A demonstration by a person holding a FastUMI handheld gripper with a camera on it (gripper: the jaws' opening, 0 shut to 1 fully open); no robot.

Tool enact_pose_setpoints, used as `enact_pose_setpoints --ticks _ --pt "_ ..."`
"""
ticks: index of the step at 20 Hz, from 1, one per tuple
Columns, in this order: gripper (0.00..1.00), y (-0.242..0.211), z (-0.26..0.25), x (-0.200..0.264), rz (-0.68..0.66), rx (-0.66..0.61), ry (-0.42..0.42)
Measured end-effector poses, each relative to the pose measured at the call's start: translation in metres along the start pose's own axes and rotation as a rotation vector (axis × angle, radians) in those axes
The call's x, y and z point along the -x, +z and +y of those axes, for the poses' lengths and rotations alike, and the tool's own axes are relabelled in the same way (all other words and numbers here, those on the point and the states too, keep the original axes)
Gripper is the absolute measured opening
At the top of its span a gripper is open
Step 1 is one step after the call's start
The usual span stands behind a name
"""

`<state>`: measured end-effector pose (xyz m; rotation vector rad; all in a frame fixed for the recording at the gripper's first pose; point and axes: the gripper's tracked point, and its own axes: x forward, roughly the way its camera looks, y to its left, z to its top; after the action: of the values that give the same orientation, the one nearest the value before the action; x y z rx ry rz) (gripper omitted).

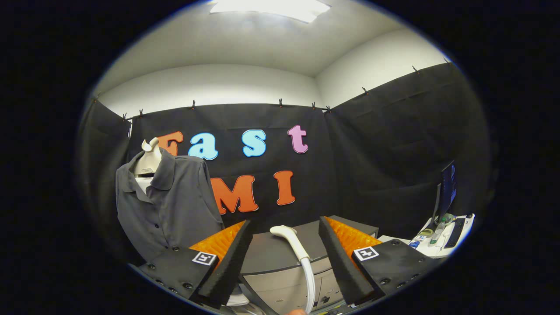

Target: Iron the clothes twice with a garment steamer, once on the left side and once on the right side.

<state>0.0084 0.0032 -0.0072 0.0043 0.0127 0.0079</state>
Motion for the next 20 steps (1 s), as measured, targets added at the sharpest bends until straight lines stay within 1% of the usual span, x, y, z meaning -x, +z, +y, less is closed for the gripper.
enact_pose_setpoints --ticks 13,20 --pt "0.98 -0.006 -0.011 0.002 0.028 -0.005 -0.009" --pt "0.98 -0.021 -0.018 -0.013 0.072 -0.004 -0.012"
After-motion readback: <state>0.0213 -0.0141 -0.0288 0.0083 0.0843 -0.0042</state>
